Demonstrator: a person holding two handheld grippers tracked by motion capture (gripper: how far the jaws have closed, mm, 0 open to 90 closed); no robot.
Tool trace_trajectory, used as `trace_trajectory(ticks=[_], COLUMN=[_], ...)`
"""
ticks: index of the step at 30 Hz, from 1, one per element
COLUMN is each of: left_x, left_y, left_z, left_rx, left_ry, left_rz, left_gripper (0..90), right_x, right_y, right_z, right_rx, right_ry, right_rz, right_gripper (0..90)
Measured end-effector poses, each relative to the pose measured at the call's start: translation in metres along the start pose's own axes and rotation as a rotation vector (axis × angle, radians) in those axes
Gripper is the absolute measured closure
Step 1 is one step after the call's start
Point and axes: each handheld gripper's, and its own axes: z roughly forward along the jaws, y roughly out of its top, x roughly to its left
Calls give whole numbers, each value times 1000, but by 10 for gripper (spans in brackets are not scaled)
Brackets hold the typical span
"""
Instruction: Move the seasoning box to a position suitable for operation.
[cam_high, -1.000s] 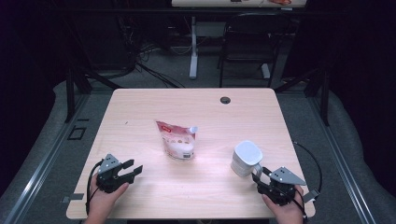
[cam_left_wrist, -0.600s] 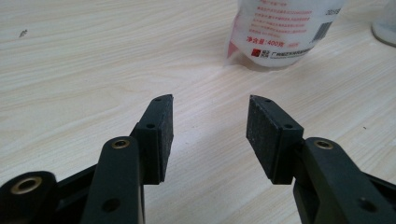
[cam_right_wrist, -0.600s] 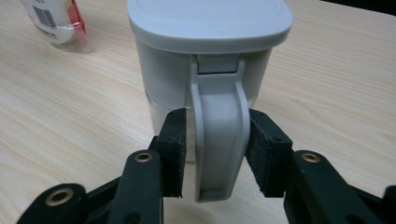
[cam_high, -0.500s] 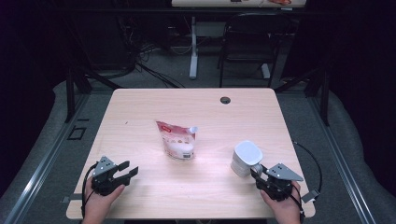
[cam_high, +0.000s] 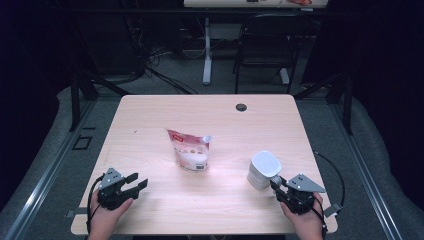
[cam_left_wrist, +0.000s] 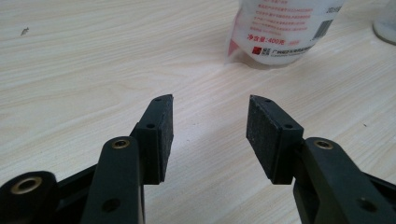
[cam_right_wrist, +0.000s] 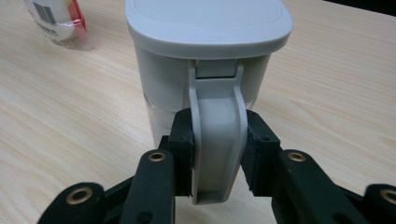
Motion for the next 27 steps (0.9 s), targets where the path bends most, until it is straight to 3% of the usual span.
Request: trace_trajectory(ticks=[4, 9, 17, 22, 27], left_x=[0, 0, 0, 0, 0], left_y=[0, 0, 0, 0, 0], left_z=[0, 1, 1, 1, 2], left_rx=[3, 2, 1, 1, 1], left_ry=[0, 2, 1, -1, 0], left_rz=[-2, 0, -4, -10, -10], left_gripper=[516, 516, 516, 516, 516], right_x=[-2, -9, -17, -23, -28], right_y=[-1, -3, -2, -2, 2], right_z=[-2, -3, -1, 3, 11], right_rx=[0, 0, 6, 3, 6], right_ry=[-46, -102, -198, -217, -229], right_rz=[-9, 34, 54, 84, 81], right_gripper=[675, 678, 703, 716, 692])
